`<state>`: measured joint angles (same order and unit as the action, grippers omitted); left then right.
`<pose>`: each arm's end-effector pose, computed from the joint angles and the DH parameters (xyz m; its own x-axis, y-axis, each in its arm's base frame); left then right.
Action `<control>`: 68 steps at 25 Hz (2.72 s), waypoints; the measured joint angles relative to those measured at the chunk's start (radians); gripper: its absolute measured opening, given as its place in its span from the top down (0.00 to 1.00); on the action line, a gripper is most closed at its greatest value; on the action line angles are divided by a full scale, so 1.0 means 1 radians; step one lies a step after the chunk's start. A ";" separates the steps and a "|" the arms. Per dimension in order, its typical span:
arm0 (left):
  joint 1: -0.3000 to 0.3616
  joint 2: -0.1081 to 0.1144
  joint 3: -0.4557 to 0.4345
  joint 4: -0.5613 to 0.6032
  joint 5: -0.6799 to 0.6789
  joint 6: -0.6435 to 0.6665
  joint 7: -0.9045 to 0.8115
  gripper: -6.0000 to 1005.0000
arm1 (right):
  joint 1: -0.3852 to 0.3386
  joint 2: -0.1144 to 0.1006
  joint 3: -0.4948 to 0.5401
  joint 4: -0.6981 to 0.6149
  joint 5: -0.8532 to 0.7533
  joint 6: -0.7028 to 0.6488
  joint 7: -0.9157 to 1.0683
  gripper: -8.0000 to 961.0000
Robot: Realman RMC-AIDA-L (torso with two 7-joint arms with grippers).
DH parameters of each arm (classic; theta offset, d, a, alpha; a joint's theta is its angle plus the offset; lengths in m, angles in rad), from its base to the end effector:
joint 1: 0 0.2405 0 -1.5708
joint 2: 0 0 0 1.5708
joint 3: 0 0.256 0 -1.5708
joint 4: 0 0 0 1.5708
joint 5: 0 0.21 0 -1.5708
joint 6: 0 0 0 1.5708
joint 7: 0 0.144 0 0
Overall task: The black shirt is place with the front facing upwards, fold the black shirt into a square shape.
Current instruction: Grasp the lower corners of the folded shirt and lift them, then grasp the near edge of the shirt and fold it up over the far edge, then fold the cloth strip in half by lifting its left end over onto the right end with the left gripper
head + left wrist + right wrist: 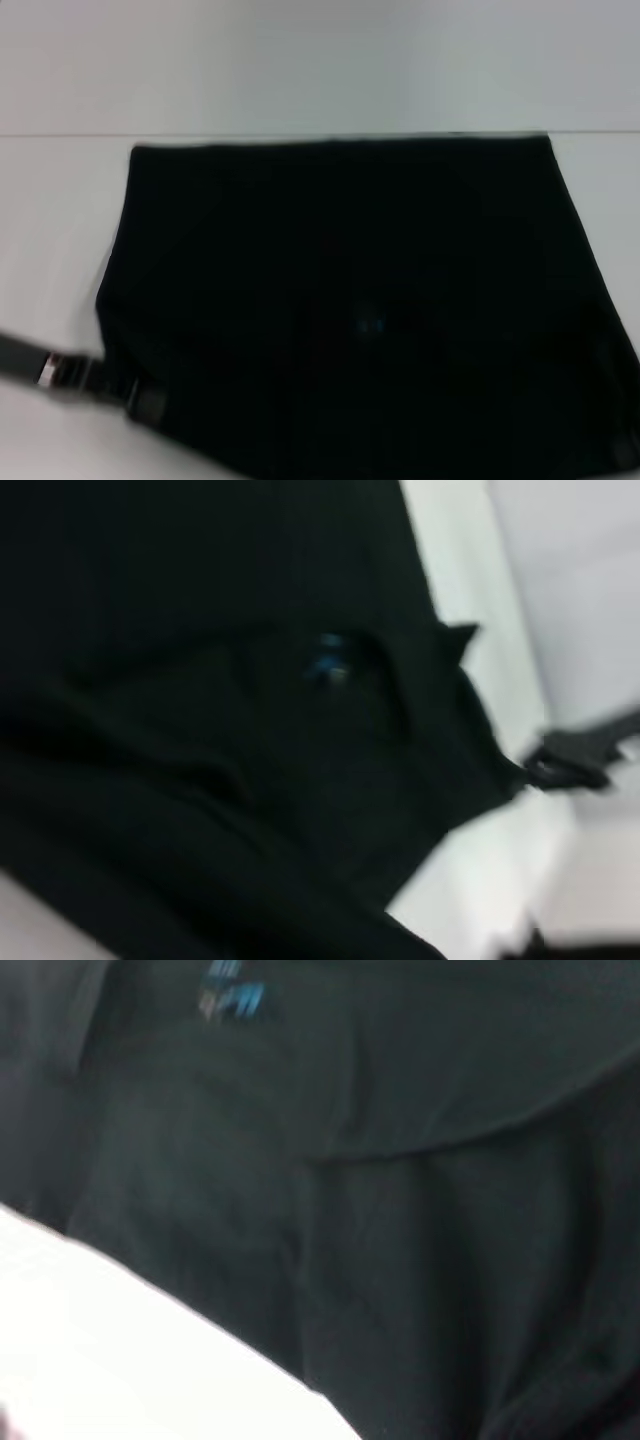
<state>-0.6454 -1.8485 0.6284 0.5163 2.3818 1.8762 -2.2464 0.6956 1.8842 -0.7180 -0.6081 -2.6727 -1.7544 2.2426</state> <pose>-0.2884 0.3098 0.0603 0.2950 0.9553 0.0195 0.9320 -0.2922 0.2145 0.3086 0.3215 0.0537 0.3525 -0.9182 0.1807 -0.9196 -0.3756 -0.1150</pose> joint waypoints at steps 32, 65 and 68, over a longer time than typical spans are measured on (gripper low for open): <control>-0.072 -0.086 -0.418 -0.026 -0.036 -0.630 -0.038 0.96 | 0.063 0.073 0.315 0.065 0.350 0.671 -0.016 0.91; -0.110 -0.275 -0.367 -0.079 -0.309 -1.142 0.312 0.52 | 0.064 0.199 0.222 0.203 0.727 1.174 -0.397 0.47; -0.074 -0.247 -0.371 -0.086 -0.355 -1.013 0.304 0.47 | 0.008 0.190 0.224 0.187 0.859 1.088 -0.419 0.36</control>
<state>-0.7195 -2.0959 0.2575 0.4306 2.0268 0.8631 -1.9424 0.7034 2.0741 -0.4942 -0.4214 -1.8136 -0.6664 1.8240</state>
